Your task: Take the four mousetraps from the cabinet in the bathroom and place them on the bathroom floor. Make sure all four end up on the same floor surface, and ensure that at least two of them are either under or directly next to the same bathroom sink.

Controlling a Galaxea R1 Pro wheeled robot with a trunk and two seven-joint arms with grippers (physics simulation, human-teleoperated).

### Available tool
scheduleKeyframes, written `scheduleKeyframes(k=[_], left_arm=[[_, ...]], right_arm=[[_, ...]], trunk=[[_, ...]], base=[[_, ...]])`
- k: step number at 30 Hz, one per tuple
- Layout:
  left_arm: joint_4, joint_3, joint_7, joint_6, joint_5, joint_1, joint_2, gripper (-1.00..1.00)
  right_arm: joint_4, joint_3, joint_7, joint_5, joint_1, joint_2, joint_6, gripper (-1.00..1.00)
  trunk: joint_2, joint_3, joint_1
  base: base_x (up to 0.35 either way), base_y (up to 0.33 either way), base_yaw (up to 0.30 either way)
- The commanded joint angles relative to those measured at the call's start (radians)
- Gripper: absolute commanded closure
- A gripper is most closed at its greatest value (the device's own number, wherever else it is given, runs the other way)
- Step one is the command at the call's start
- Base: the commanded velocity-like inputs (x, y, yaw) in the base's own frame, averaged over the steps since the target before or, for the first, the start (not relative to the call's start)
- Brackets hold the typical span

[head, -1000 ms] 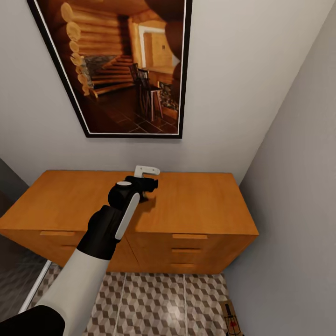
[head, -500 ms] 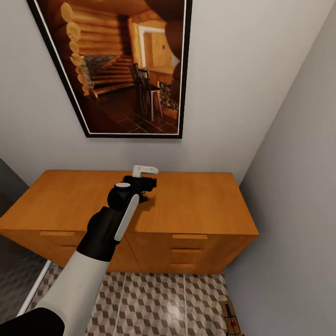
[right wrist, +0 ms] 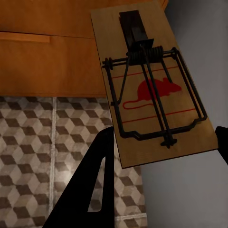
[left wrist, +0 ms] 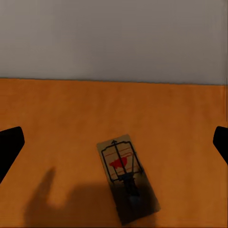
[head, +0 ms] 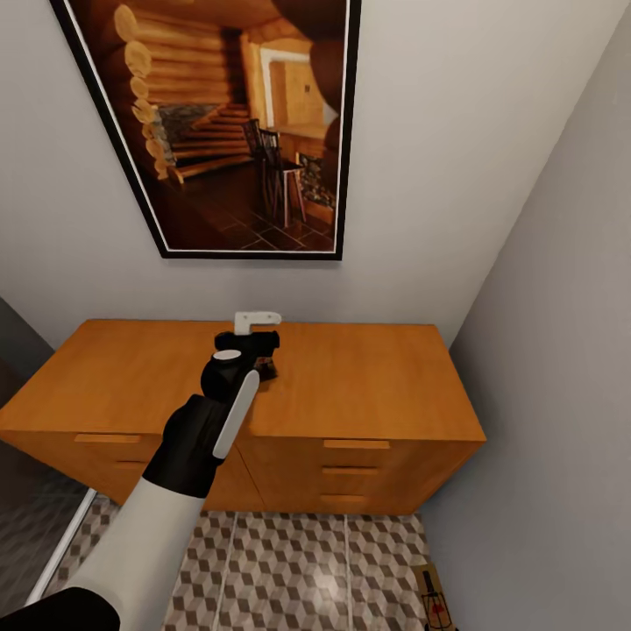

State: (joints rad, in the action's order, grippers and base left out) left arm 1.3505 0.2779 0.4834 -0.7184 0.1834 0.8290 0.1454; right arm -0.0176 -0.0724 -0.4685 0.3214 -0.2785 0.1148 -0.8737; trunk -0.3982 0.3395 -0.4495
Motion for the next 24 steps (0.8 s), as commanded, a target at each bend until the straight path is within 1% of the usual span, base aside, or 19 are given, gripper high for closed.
scheduleKeyframes(k=[1,2,7,16,24], left_arm=[[0.0,0.001,0.011,-0.002,0.017,0.0,0.0,-1.0],[-0.003,0.001,0.012,-0.001,0.029,-0.001,-0.001,-1.0],[-0.017,0.001,0.013,0.0,0.047,-0.003,-0.001,-1.0],[-0.041,0.001,0.013,0.002,0.055,-0.004,-0.001,-1.0],[-0.056,0.001,0.012,0.002,0.057,-0.004,-0.001,-1.0]], right_arm=[[0.001,-0.007,-0.002,0.008,-0.001,0.0,-0.003,1.0],[0.001,-0.007,-0.002,0.008,-0.001,0.0,-0.003,1.0],[0.001,-0.007,-0.002,0.008,-0.001,0.0,-0.003,1.0],[0.001,-0.007,-0.002,0.008,-0.001,0.0,-0.003,1.0],[0.001,-0.007,-0.002,0.008,-0.001,0.0,-0.003,1.0]], trunk=[[-0.002,0.002,-0.001],[-0.002,0.002,-0.001],[-0.002,0.002,-0.001],[-0.002,0.003,-0.001],[-0.002,0.009,-0.001]], base=[[0.0,0.0,0.0],[0.0,0.0,0.0],[0.0,0.0,0.0],[0.0,0.0,0.0],[0.0,0.0,0.0]])
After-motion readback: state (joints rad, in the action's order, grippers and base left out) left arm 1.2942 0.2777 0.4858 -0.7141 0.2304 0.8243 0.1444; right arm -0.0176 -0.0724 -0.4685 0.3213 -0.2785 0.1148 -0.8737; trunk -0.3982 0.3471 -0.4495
